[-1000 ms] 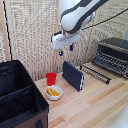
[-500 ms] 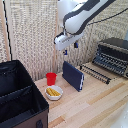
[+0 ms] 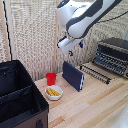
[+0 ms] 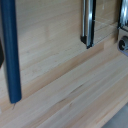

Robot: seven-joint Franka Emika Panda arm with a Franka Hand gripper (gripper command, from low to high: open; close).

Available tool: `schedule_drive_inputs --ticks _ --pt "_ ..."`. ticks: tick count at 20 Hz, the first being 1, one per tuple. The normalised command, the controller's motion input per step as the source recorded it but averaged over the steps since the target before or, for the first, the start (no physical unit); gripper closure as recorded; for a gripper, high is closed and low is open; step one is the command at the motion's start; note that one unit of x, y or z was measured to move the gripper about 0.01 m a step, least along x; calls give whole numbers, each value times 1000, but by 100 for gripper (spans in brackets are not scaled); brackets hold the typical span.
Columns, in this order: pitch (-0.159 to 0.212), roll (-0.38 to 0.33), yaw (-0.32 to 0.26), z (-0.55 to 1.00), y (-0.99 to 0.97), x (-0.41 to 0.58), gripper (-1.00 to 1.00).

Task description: Gently stretch your hand towards the oven tray's handle, obtaining a firm grip, and draw it cautiously out of the oven. Transition your grip to the hot dog bowl, gingerly seizing the edge, and elevate it from the surface. Hover the bowl over the tray, delicately lower it, and temper your grip, establishing the bowl's equilibrium.

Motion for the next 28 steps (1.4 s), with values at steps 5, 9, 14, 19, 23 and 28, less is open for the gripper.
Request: schedule_drive_inputs --ticks 5,9,14,19,23,28 --pt "10 -208 57 0 -553 52 -100" --pt "7 -206 80 0 -556 18 -100" --pt "28 -205 125 -75 -474 77 -100" --pt "25 -221 144 -110 -397 85 -100" --pt "12 -227 139 -78 -413 56 -100" --pt "0 -217 123 -31 -516 1 -100"
